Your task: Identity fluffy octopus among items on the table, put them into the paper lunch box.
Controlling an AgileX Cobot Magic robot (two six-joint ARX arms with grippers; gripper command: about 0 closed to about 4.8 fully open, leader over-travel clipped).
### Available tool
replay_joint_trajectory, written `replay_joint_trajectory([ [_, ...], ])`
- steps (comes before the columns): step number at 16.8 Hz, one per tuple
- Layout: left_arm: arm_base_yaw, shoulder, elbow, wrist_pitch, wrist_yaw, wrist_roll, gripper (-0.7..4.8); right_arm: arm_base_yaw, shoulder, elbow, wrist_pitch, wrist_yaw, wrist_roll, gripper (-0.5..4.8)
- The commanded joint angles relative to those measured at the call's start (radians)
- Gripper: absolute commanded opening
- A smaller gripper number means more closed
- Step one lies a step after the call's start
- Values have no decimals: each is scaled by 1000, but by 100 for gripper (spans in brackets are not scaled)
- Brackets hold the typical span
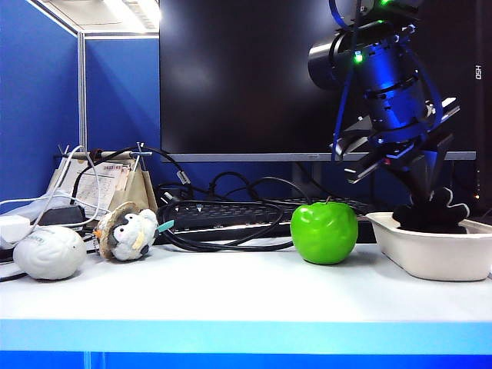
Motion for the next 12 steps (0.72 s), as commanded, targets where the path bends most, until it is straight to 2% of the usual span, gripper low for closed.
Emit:
replay_joint_trajectory([
  [1, -1, 0, 5, 17, 2, 3, 283, 0, -4, 1, 13, 3, 4, 21],
  [11, -2, 0, 5, 26, 2, 4, 283, 2, -4, 1, 35, -45, 5, 23],
  [12, -2, 0, 5, 31, 2, 4, 283, 1, -4, 1, 37, -45, 4, 37],
])
